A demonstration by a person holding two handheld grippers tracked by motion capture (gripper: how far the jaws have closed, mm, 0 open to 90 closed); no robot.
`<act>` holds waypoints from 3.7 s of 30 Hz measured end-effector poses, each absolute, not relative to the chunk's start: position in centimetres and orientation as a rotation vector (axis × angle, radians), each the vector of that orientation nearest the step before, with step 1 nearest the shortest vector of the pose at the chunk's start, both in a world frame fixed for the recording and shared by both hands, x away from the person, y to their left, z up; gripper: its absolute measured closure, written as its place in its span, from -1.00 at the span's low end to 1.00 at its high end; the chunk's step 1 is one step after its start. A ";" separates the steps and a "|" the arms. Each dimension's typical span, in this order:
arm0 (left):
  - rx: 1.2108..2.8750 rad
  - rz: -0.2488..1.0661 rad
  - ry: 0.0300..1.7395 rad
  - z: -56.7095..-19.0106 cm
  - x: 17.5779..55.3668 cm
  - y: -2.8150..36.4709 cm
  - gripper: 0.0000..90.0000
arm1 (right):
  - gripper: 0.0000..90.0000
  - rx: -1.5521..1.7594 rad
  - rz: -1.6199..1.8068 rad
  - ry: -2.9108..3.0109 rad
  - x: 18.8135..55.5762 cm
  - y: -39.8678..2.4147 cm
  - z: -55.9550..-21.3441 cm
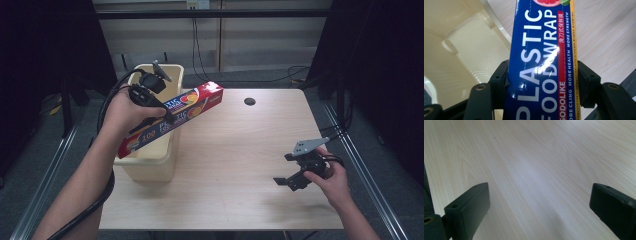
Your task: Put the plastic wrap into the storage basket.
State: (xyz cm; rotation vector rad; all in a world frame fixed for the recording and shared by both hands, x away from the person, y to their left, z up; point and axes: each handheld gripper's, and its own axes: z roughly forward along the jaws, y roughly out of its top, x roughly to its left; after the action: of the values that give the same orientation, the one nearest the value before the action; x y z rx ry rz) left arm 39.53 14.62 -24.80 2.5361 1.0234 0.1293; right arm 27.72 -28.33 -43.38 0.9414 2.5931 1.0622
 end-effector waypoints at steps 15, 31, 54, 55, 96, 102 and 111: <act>2.485 0.154 1.105 -24.2 39.1 16.4 -0.11 | -0.94 0.932 1.060 2.586 27.6 -28.3 -43.3; 2.422 0.181 1.229 -24.2 39.3 18.6 -0.11 | -0.94 0.926 1.053 2.598 27.5 -28.3 -43.5; 2.365 0.226 1.264 -22.1 38.5 20.1 -0.11 | -0.94 0.916 1.053 2.590 27.4 -28.2 -43.5; 2.364 0.229 1.262 -22.0 38.4 20.2 -0.11 | -0.94 0.914 1.055 2.598 27.4 -28.2 -43.5; 2.210 0.317 1.591 -23.9 39.5 22.4 -0.11 | -0.94 0.906 1.063 2.591 27.2 -28.3 -43.4; 2.178 0.328 1.631 -24.3 39.6 22.0 -0.11 | -0.94 0.911 1.062 2.597 27.2 -28.4 -43.5; 2.144 0.308 1.694 -25.2 39.9 21.6 -0.11 | -0.94 0.911 1.062 2.594 27.1 -28.4 -43.3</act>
State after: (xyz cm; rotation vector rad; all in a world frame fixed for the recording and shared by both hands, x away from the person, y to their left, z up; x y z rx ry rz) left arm 39.93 21.65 -25.18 2.1438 1.6944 0.3084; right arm 27.14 -28.38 -43.33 0.9110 2.5942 1.0622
